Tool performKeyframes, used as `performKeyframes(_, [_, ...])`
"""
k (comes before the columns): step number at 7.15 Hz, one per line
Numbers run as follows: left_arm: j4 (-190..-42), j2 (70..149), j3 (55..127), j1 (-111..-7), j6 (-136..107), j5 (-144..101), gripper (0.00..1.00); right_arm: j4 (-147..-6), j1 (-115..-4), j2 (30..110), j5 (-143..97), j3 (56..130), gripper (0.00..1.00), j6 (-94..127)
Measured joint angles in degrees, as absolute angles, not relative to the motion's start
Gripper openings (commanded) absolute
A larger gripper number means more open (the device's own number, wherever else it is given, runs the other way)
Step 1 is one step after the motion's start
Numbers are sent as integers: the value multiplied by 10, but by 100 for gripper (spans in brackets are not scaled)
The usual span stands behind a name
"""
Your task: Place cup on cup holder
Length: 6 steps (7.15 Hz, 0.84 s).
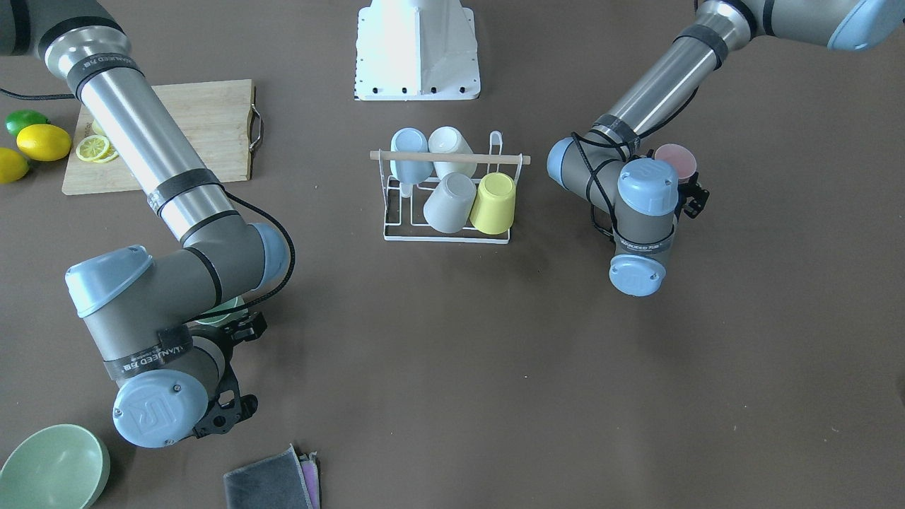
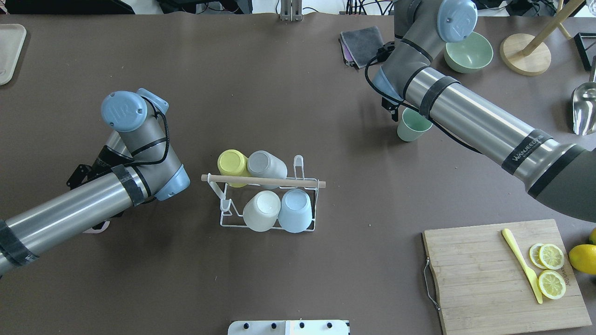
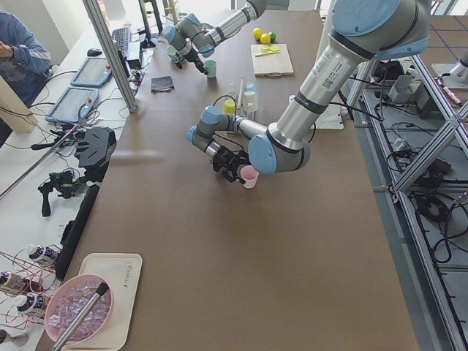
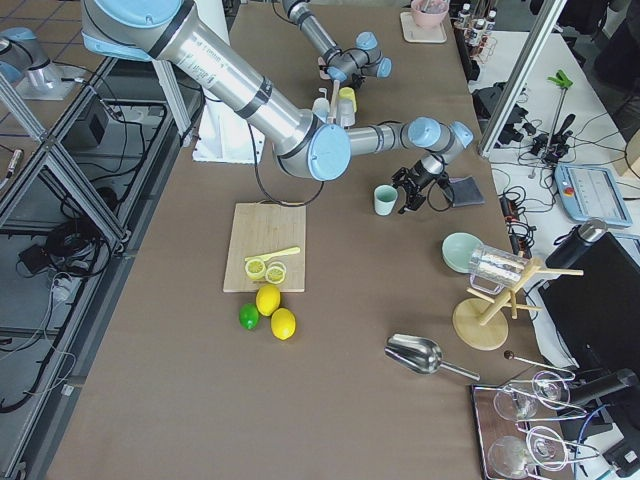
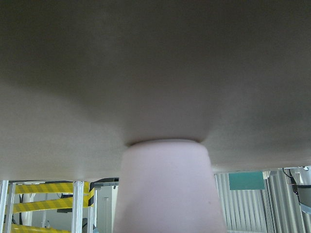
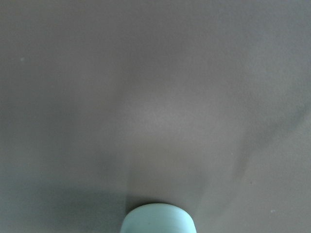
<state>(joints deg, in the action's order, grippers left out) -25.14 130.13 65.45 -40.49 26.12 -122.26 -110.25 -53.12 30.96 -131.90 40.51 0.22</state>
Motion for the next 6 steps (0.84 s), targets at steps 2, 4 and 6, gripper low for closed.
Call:
performKeyframes(2, [-251,1299,655,-404,262,-1222,89,-1104,-529,301,-1330,379,100,-2])
performKeyframes(4, [-249,1296,656,-404,262,-1221,77,-1104,-522,293,-1335,354,100,-3])
performKeyframes(6, [-245,1296,659,-407,262,-1220,69,-1105,-520,288,-1338,340,100,-5])
